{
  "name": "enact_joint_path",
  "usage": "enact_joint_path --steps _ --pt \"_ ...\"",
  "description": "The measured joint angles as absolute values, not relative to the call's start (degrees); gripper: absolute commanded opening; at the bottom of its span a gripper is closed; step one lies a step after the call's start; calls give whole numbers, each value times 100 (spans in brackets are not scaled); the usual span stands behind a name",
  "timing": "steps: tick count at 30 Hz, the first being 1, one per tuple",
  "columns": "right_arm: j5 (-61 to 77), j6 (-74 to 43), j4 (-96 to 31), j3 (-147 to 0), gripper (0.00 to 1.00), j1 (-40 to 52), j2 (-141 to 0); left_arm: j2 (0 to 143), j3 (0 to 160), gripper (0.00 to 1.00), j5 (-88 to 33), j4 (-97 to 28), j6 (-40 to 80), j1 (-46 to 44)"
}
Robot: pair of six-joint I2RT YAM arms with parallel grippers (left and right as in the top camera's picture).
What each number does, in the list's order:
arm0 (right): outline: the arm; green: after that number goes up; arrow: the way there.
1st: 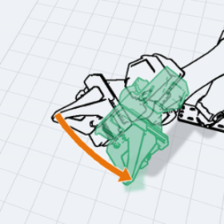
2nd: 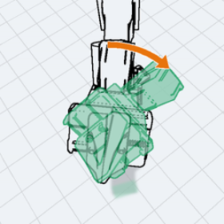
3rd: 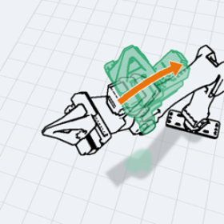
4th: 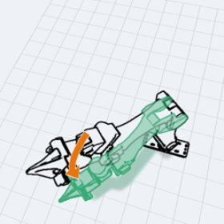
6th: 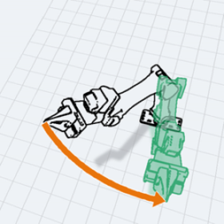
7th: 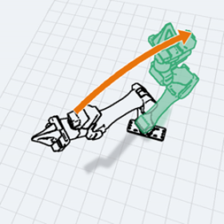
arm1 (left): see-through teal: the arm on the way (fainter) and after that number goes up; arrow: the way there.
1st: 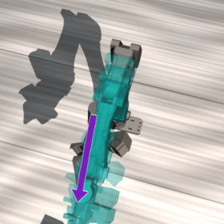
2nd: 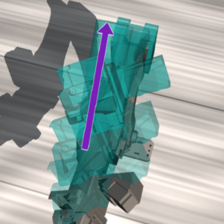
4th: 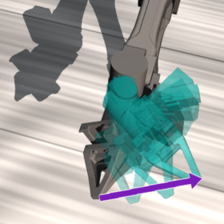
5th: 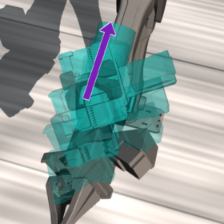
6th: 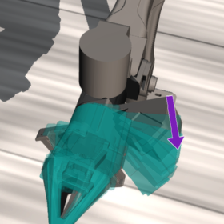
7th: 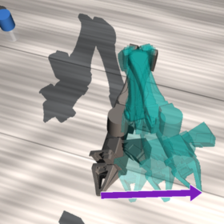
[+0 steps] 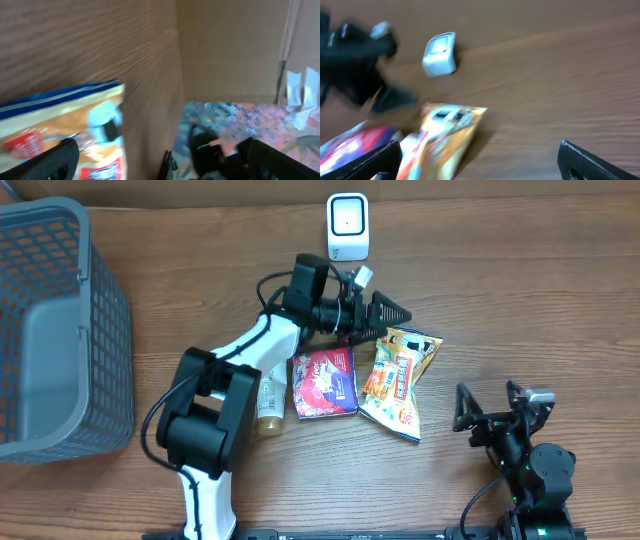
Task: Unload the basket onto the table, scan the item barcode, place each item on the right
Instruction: 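Carry the tissue pack to table center and release it near the snack bag, then reach the right gripper to the tissue pack and grasp it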
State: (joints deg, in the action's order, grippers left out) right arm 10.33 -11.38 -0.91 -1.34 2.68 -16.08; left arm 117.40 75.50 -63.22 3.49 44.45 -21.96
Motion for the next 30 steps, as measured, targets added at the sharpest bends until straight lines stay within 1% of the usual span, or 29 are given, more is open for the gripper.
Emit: enact_joint_path --steps 3,8,11,14,17,20,23,27,29,30 --pt "1557 -1315 -860 -502 100 268 -1627 11356 7734 100 -6294 340 4414 -2158" --pt "1872 -1647 -3310 -1918 100 268 -1688 10567 8145 100 -6049 16 4101 -2093" --pt "1966 -1839 -4471 -2834 100 268 -1850 10116 8403 100 -5610 -888 3688 -2018" --pt "2237 -1986 -5369 -3719 100 268 -2145 9806 8779 100 -4606 -2495 3094 -1981" --pt "2941 -2075 -5483 -4329 100 266 -2405 9692 9295 100 -3135 -4056 2602 -1977" --pt "3590 -2185 -5349 -4458 100 268 -2449 9653 9839 100 -1769 -5148 2191 -1955" --pt "3879 -2255 -5312 -4458 96 268 -2491 9537 10248 100 -843 -5548 1787 -1855" --pt "3852 -2502 -5037 -4272 96 268 -2663 9308 10560 100 -215 -5621 1243 -1435" --pt "3852 -2652 -4792 -3999 86 268 -2862 9242 10604 100 -117 -5642 1020 -1192" --pt "3859 -2724 -4657 -3846 83 272 -2989 9236 10610 100 -123 -5658 908 -1096"
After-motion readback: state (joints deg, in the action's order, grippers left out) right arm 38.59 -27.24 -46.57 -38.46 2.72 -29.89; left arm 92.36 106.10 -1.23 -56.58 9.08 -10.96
